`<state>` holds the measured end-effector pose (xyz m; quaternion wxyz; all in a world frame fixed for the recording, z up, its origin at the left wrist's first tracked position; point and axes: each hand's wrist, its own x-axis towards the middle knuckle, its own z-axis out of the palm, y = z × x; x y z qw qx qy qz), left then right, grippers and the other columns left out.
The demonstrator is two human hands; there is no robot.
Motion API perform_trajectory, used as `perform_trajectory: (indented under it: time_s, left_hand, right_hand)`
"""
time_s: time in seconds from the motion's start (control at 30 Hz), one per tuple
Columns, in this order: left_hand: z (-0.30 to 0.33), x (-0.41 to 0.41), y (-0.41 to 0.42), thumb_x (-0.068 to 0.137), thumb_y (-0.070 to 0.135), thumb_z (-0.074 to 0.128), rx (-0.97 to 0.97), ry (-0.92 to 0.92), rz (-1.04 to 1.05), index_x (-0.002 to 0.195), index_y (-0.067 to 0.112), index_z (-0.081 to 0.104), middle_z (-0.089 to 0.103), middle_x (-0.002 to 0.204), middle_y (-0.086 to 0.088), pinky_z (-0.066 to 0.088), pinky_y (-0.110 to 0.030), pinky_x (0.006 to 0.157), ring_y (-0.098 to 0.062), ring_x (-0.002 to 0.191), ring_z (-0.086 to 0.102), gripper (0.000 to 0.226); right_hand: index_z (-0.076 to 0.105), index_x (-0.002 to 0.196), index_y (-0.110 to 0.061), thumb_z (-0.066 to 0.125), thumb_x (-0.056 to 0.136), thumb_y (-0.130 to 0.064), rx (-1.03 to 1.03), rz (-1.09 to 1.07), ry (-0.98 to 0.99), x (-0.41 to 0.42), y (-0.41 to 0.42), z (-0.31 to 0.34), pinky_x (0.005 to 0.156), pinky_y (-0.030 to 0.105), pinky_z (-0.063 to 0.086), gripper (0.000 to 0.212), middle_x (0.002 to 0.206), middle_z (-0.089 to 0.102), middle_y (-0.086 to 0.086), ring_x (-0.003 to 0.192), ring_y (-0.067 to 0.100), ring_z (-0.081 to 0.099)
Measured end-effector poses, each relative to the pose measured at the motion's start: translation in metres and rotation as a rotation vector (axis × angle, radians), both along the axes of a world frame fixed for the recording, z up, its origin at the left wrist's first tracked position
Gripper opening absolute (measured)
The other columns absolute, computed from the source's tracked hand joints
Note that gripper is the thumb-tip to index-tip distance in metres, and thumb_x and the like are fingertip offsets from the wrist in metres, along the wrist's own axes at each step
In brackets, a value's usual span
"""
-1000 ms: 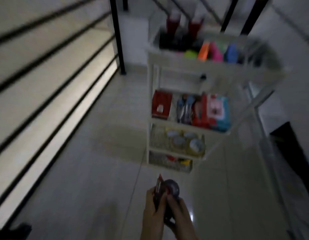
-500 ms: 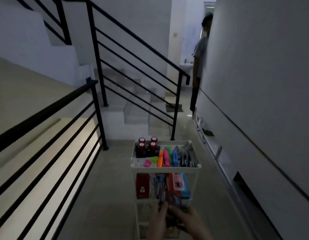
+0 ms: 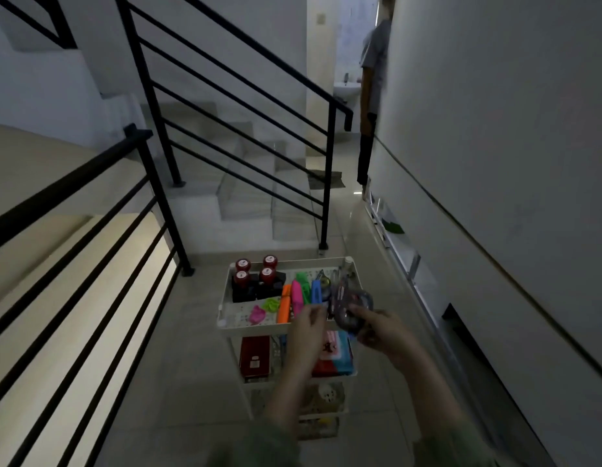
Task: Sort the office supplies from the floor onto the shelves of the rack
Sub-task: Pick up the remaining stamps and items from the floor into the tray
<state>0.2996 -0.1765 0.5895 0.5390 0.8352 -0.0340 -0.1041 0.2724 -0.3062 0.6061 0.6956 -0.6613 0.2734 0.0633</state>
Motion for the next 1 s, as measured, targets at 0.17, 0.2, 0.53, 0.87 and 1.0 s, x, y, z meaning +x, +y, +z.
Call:
perform_trajectory:
  time_s: [0.17, 0.2, 0.53, 0.87, 1.0]
  left_hand:
    - [-0.020, 0.062, -0.019, 0.097, 0.026, 0.043, 0.501, -0.043, -0.081, 0.134, 0.025, 0.046, 0.031, 0.144, -0.013, 0.035, -0.036, 0.104, -0.029, 0.133, 0.030, 0.038]
    - [-0.023, 0.068, -0.020, 0.096, 0.027, 0.042, 0.579, -0.035, -0.129, 0.137, 0.026, 0.043, 0.024, 0.147, -0.015, 0.029, -0.038, 0.108, -0.031, 0.137, 0.022, 0.040]
    - [-0.054, 0.077, -0.020, 0.098, 0.037, 0.037, 0.782, -0.027, -0.215, 0.145, 0.032, 0.028, -0.009, 0.156, -0.016, 0.006, -0.048, 0.117, -0.038, 0.144, -0.007, 0.048]
    - [-0.056, 0.081, -0.003, 0.099, 0.032, 0.033, 0.887, -0.083, -0.269, 0.149, 0.018, 0.016, -0.004, 0.155, -0.023, 0.013, -0.046, 0.116, -0.038, 0.144, -0.002, 0.055]
    - [-0.058, 0.084, -0.002, 0.098, 0.023, 0.035, 0.937, -0.154, -0.293, 0.148, 0.013, 0.019, 0.002, 0.155, -0.022, 0.017, -0.045, 0.114, -0.036, 0.144, 0.003, 0.053]
  right_hand:
    - [0.056, 0.077, -0.008, 0.063, 0.087, -0.020, -0.035, -0.005, 0.005, 0.058, -0.026, -0.009, 0.052, 0.021, 0.041, 0.017, 0.062, 0.053, 0.004, 0.054, 0.013, 0.046]
    - [0.057, 0.079, -0.008, 0.063, 0.087, -0.020, -0.036, 0.008, 0.011, 0.068, -0.028, -0.012, 0.053, 0.022, 0.040, 0.016, 0.065, 0.055, 0.004, 0.055, 0.013, 0.047]
    - [0.053, 0.120, 0.006, 0.056, 0.090, -0.006, 0.060, -0.044, 0.044, 0.121, -0.004, -0.048, 0.064, 0.028, 0.048, 0.032, 0.088, 0.061, 0.012, 0.075, 0.022, 0.059]
    - [0.057, 0.112, 0.011, 0.057, 0.092, -0.021, -0.399, 0.056, 0.112, 0.135, 0.016, -0.058, 0.088, 0.044, 0.051, 0.037, 0.115, 0.062, 0.027, 0.105, 0.036, 0.060]
    - [0.056, 0.114, 0.011, 0.049, 0.096, -0.022, -0.615, 0.162, 0.123, 0.141, 0.022, -0.057, 0.068, 0.032, 0.044, 0.038, 0.117, 0.060, 0.027, 0.094, 0.029, 0.058]
